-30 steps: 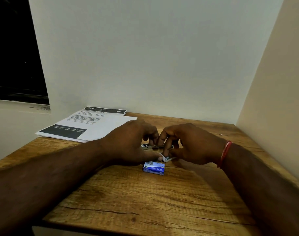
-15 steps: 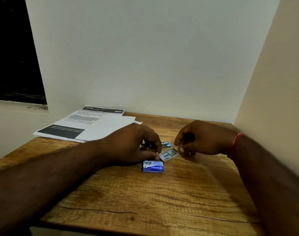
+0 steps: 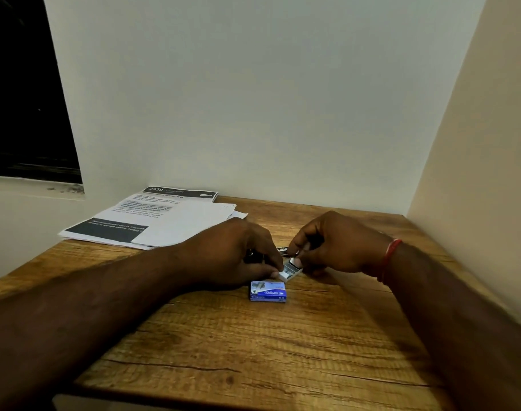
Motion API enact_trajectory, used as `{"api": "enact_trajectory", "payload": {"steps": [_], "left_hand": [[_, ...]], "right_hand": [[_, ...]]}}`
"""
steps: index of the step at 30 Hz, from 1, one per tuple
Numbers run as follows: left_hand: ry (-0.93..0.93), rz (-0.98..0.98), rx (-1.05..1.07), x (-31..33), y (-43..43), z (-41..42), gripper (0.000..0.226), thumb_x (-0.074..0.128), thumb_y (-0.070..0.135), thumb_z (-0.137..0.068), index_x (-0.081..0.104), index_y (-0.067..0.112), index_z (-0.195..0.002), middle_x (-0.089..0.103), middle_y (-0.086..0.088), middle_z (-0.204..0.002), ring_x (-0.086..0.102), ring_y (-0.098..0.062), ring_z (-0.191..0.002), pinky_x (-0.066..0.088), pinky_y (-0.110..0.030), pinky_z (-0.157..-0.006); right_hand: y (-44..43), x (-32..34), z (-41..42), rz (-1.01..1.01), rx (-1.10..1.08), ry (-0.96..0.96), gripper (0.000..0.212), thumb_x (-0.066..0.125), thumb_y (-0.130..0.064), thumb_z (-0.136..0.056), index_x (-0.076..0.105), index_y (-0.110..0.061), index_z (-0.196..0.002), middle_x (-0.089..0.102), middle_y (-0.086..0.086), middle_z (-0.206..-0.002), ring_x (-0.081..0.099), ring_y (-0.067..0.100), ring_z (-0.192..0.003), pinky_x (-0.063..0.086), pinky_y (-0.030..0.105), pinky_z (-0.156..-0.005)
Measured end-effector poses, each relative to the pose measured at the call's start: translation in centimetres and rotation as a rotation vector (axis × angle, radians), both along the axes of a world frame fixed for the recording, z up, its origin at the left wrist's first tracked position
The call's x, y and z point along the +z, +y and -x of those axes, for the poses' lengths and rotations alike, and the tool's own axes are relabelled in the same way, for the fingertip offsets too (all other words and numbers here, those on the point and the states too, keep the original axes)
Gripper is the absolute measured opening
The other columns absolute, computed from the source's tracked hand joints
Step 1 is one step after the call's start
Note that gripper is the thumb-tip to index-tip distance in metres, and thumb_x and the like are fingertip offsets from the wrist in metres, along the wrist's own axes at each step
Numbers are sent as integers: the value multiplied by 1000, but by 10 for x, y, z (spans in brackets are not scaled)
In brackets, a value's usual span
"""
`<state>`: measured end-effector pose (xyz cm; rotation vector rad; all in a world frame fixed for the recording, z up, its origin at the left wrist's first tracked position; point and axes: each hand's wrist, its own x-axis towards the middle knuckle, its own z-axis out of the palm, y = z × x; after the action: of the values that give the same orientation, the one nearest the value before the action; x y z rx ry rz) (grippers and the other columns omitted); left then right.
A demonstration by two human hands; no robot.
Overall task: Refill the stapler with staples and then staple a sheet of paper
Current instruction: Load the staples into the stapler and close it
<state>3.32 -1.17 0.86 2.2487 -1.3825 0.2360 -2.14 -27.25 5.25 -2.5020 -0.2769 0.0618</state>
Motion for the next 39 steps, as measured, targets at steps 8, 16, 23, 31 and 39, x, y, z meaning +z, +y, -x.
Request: {"api": "enact_trajectory", "payload": {"steps": [8, 16, 23, 31, 39], "left_hand": [[62, 31, 21, 22, 8, 16, 18, 81, 45, -103, 88, 29, -104, 82, 12, -93, 74, -14, -84, 62, -45, -73], [204, -227, 32, 33, 9, 32, 47, 99, 63, -76, 74, 29, -94, 72, 12, -80, 66, -5, -68, 59, -42, -64], [186, -209, 53, 35, 11, 27, 29, 97, 45, -86, 74, 29, -92, 76, 9, -78, 70, -6, -68, 58, -32, -64], [142, -194, 132, 34, 15, 17, 34, 97, 52, -85, 74, 26, -87, 77, 4, -78, 74, -13, -72, 61, -38, -69], [121, -157, 89, 31, 13, 13, 32, 97, 51, -86, 77, 26, -90, 79, 4, -81, 75, -13, -73, 59, -26, -65]], "right_hand": [[-7, 5, 5, -31, 124, 80, 18, 73, -13, -104, 84, -18, -117, 77, -8, -68, 67, 5, -58, 55, 23, -67], [-10, 10, 7, 155, 203, 47, 46, 91, -25, -88, 78, -41, -130, 82, -20, -95, 76, 2, -90, 60, 25, -89], [-12, 7, 5, 162, 198, -4, 30, 92, -21, -87, 85, -31, -114, 82, -5, -99, 72, 3, -81, 56, 24, -81], [-18, 12, 6, 118, 219, 57, 29, 93, -21, -85, 85, -29, -113, 83, 2, -99, 76, 15, -86, 57, 24, -80], [-12, 10, 6, 102, 219, 62, 30, 92, -21, -86, 85, -28, -115, 83, 4, -98, 72, 6, -79, 58, 27, -79]]}}
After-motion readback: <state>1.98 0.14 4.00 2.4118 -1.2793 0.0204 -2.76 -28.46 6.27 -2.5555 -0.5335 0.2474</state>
